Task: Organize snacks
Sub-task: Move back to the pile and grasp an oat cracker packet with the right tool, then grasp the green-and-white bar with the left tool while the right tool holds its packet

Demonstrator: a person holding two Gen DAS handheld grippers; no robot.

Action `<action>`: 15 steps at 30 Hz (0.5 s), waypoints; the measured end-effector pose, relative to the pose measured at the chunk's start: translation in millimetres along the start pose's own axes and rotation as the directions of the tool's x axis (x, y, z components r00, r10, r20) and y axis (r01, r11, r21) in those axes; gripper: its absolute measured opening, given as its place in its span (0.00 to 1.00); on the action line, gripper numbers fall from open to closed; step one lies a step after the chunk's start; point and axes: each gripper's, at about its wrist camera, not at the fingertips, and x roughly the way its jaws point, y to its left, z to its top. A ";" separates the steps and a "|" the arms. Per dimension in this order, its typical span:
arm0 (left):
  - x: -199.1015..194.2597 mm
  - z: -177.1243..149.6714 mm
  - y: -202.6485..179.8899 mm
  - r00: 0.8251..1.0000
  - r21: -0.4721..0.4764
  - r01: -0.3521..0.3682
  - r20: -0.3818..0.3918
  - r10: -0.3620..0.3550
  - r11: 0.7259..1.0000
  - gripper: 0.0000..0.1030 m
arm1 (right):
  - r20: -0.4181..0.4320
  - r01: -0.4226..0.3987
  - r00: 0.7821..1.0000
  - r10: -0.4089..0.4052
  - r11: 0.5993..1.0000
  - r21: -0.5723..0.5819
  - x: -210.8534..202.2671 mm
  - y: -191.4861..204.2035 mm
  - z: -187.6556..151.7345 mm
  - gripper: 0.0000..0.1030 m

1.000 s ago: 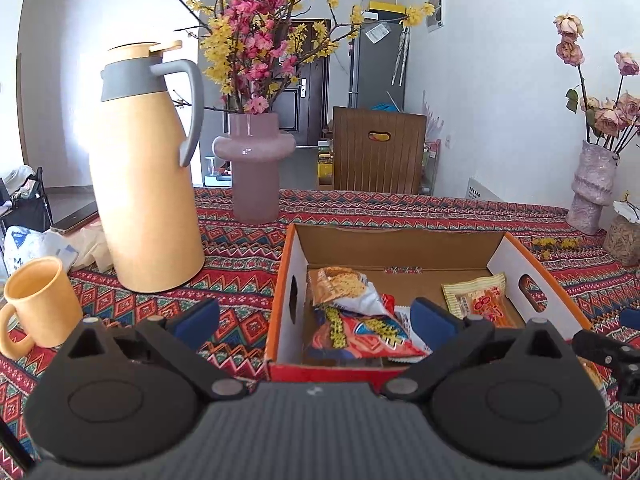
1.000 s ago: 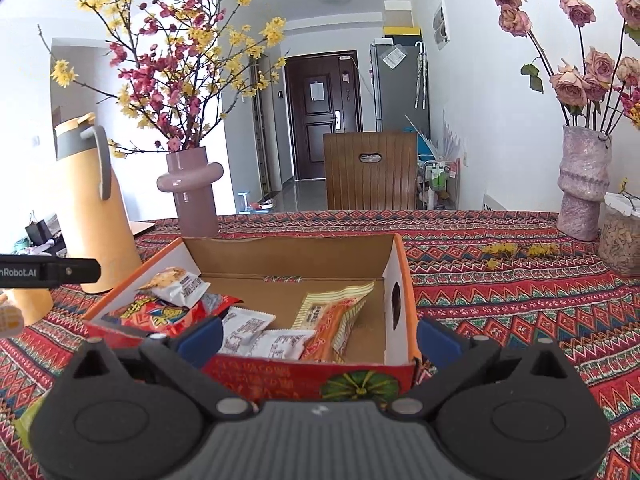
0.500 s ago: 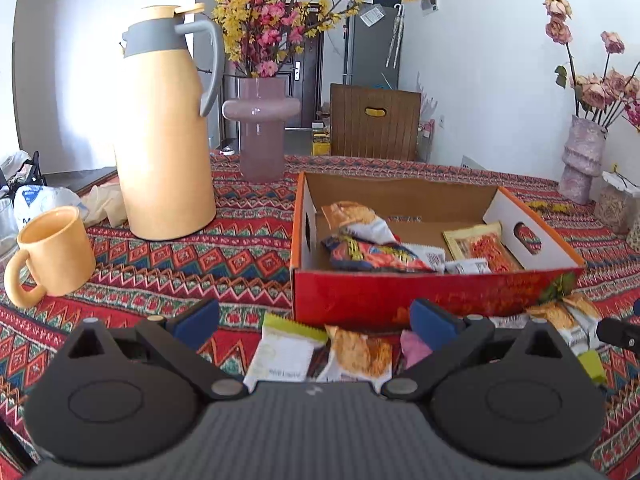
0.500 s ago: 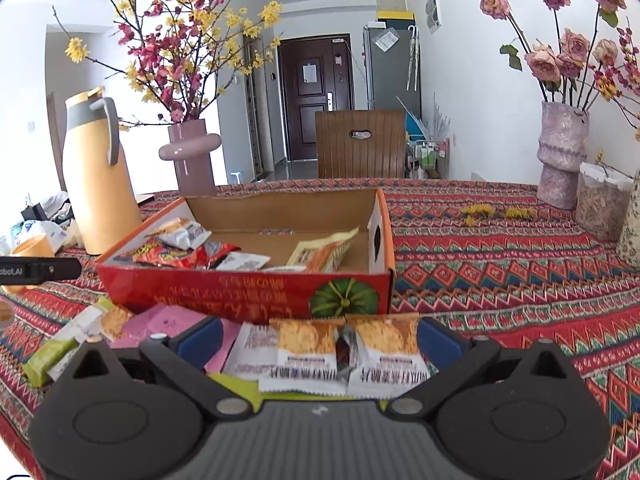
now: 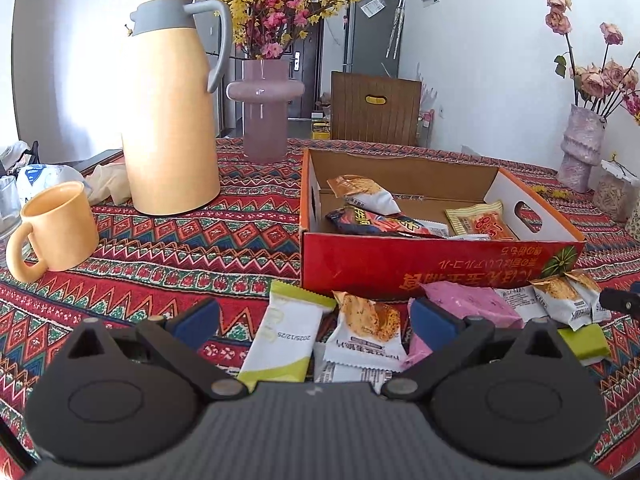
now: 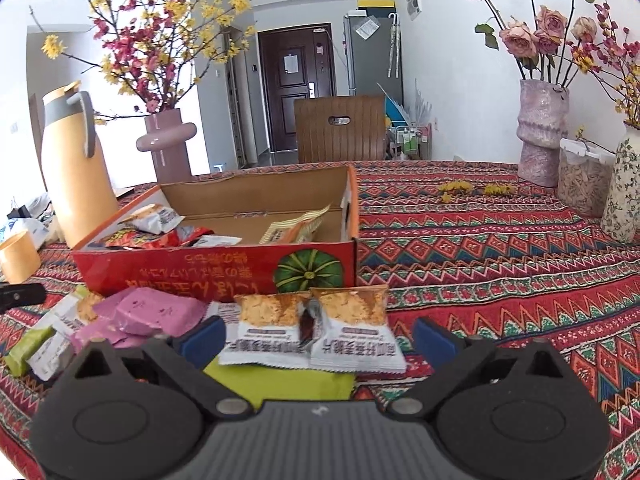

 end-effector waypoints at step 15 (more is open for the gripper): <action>0.4 2.8 1.9 1.000 -0.004 -0.016 -0.004 0.016 1.000 1.00 | -0.086 -0.028 0.996 0.033 0.998 0.064 49.0 -29.1 8.0 0.37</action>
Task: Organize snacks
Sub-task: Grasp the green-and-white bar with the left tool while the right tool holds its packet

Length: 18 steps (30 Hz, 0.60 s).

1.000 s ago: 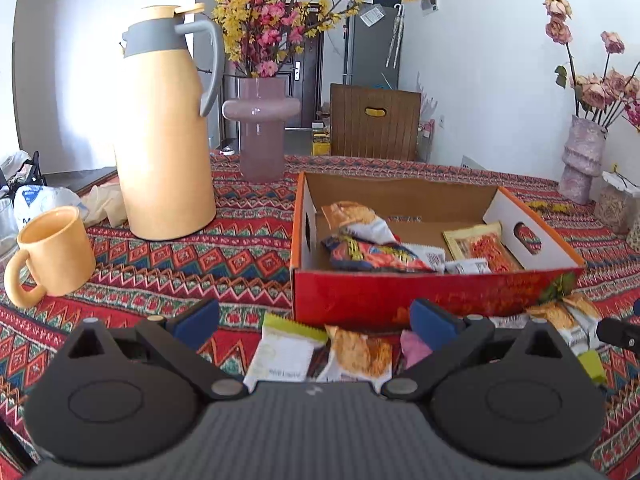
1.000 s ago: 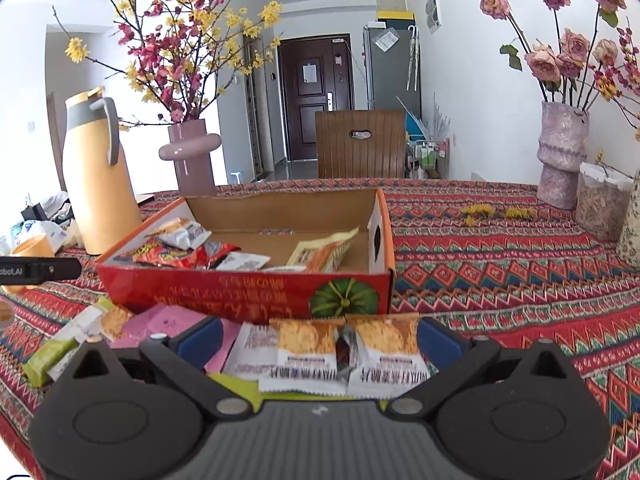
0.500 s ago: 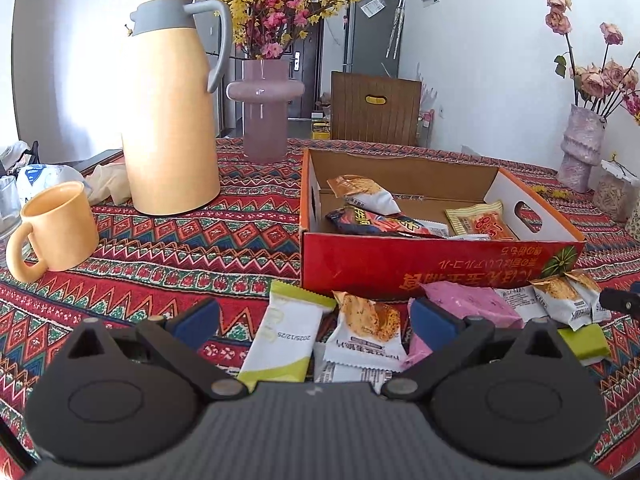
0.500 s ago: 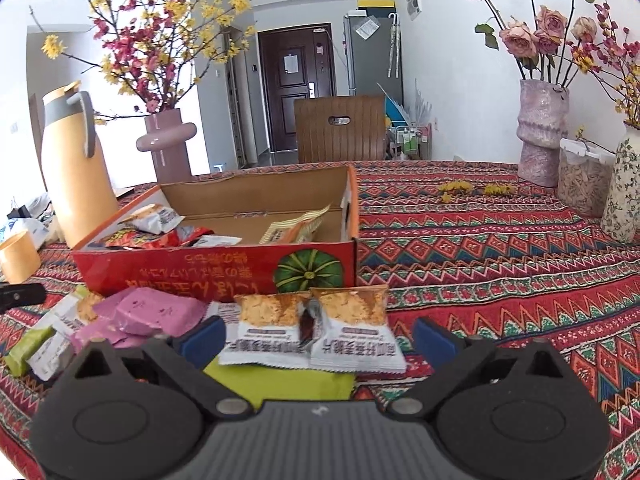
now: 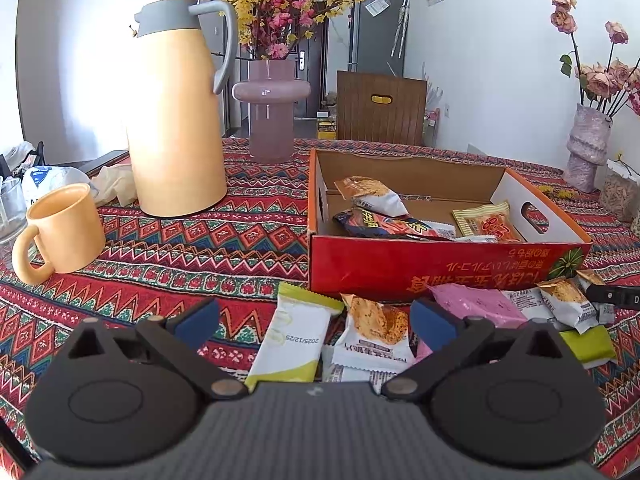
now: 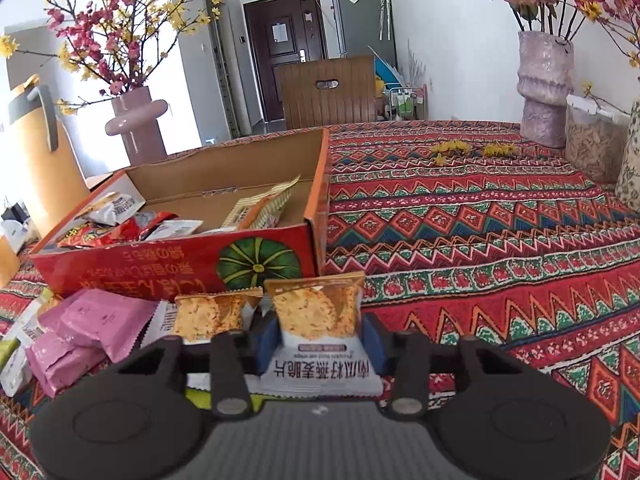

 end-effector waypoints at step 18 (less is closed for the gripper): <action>43.4 -8.7 29.6 0.979 0.035 -0.100 -0.176 0.105 0.994 1.00 | 0.112 -0.004 0.994 0.003 1.000 0.009 -50.4 18.8 -19.3 0.37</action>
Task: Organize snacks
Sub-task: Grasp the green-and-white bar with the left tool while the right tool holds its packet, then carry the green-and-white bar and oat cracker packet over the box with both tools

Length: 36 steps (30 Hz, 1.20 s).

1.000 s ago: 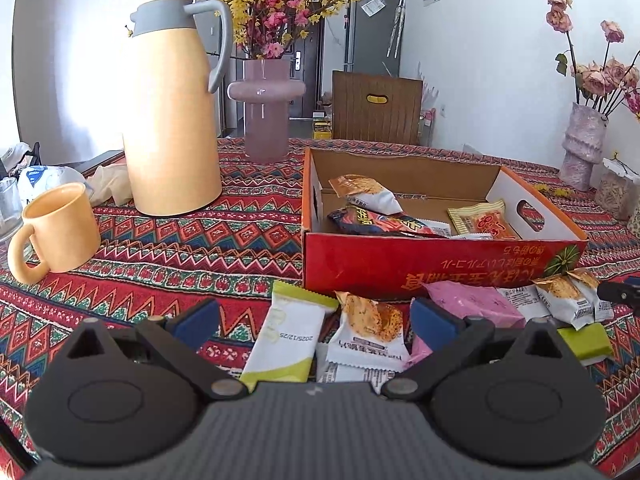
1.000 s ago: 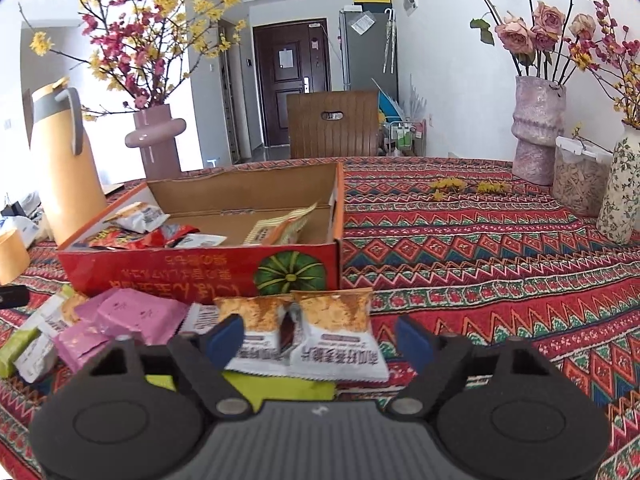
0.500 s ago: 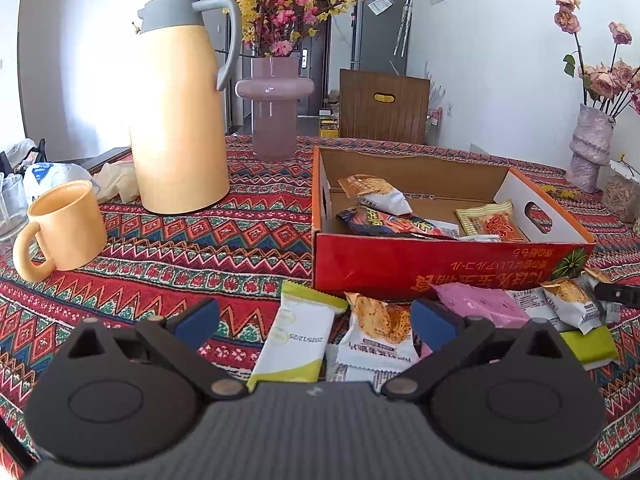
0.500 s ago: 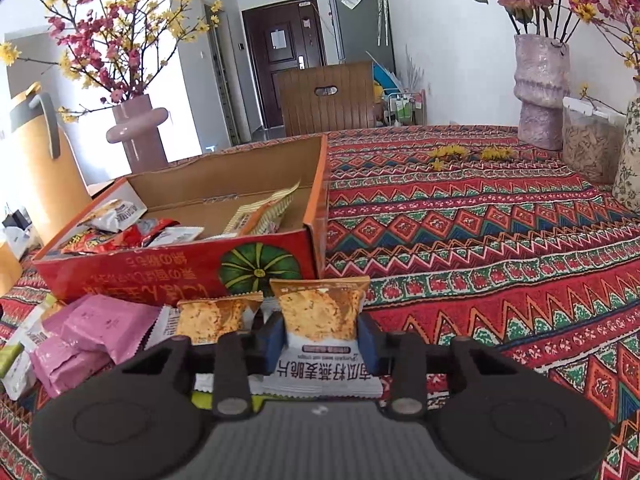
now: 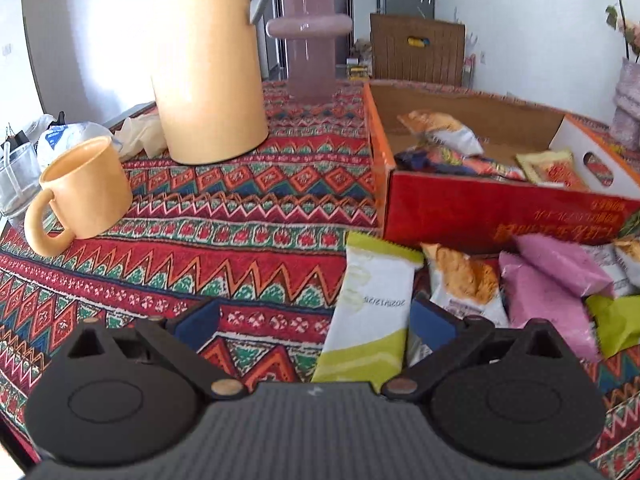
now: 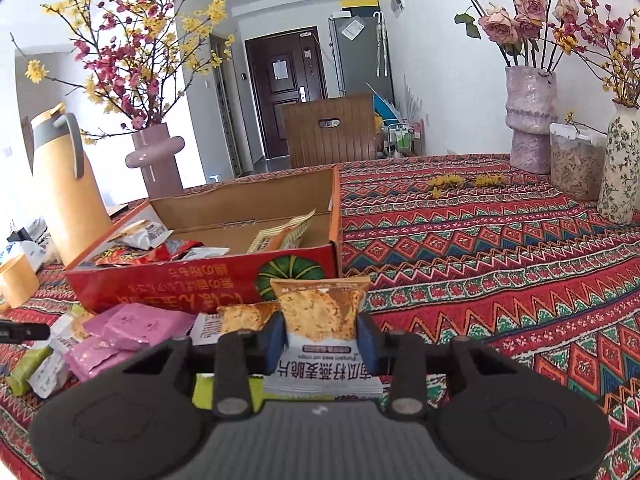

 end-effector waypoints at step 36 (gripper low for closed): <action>-29.7 -5.8 8.5 0.995 -0.019 0.087 0.055 -0.085 0.996 0.37 | 0.031 -0.028 0.999 0.028 1.000 0.003 -29.3 18.0 -6.5 0.37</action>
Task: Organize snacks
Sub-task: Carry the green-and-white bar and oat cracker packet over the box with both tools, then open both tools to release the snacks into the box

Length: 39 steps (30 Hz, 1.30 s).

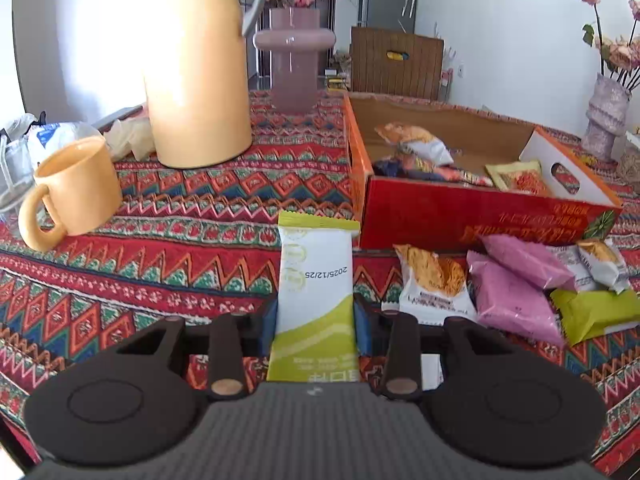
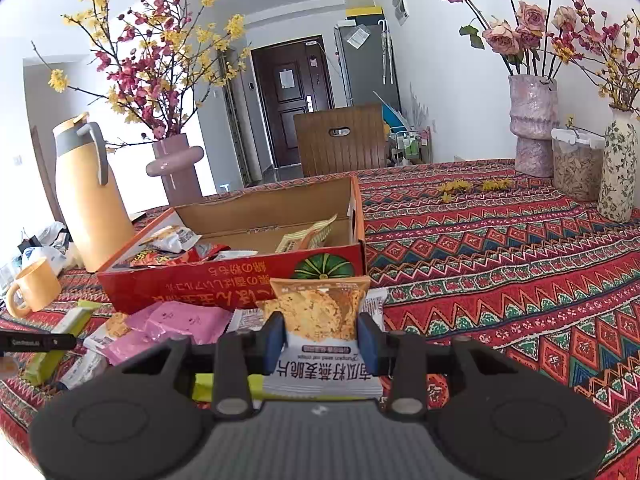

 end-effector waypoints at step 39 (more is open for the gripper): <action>42.5 111.3 -121.4 0.980 0.062 0.140 0.130 -0.147 0.988 0.38 | 0.055 -0.113 0.992 0.118 0.991 -0.074 107.4 28.4 87.9 0.37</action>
